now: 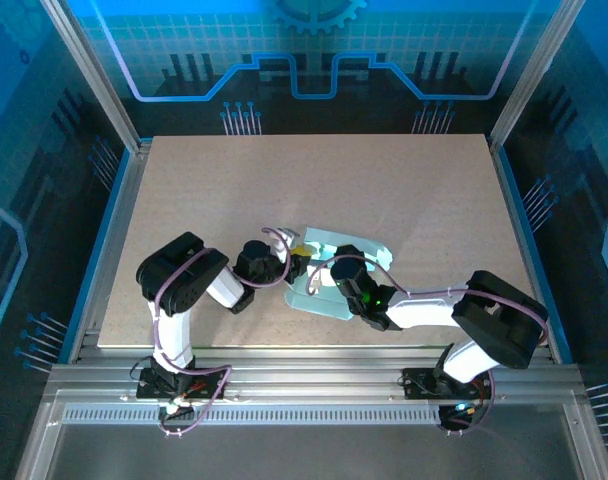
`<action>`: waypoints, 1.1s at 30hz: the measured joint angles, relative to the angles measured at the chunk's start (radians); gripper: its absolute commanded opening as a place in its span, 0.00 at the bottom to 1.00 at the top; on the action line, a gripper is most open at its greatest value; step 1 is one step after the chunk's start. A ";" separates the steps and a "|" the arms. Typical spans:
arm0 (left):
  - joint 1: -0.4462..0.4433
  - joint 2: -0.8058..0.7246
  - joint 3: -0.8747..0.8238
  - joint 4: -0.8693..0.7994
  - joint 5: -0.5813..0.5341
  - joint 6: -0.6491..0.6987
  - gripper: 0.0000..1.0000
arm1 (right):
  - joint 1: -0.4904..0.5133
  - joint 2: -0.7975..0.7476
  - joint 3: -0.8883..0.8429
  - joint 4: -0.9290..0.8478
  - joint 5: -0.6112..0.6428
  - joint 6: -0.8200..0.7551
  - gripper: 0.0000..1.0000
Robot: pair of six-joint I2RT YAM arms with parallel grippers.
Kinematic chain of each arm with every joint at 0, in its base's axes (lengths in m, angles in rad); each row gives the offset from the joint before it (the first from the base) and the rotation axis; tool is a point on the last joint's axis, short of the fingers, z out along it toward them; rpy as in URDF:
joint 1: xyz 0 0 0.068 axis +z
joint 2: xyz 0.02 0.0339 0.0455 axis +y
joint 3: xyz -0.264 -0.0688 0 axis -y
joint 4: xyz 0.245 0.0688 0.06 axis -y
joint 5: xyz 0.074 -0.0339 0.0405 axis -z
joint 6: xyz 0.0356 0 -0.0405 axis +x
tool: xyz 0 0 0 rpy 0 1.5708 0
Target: Fold the paper box
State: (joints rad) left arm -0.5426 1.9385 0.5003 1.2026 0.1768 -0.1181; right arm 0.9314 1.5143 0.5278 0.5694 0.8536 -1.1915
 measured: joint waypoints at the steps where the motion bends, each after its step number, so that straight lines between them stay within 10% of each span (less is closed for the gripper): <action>1: -0.001 0.003 0.000 0.009 -0.002 0.006 0.39 | 0.000 0.000 0.000 0.000 -0.001 0.002 0.00; 18: -0.003 0.050 0.060 0.018 -0.013 0.072 0.37 | 0.000 0.000 0.000 -0.018 -0.016 0.029 0.00; 33: 0.002 0.071 0.116 -0.026 -0.067 0.031 0.03 | 0.026 0.000 0.002 -0.026 -0.023 0.055 0.00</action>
State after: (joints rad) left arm -0.5411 2.0090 0.6167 1.1770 0.1097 -0.0868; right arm 0.9573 1.5143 0.5301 0.5430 0.8303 -1.1362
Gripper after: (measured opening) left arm 0.064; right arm 0.065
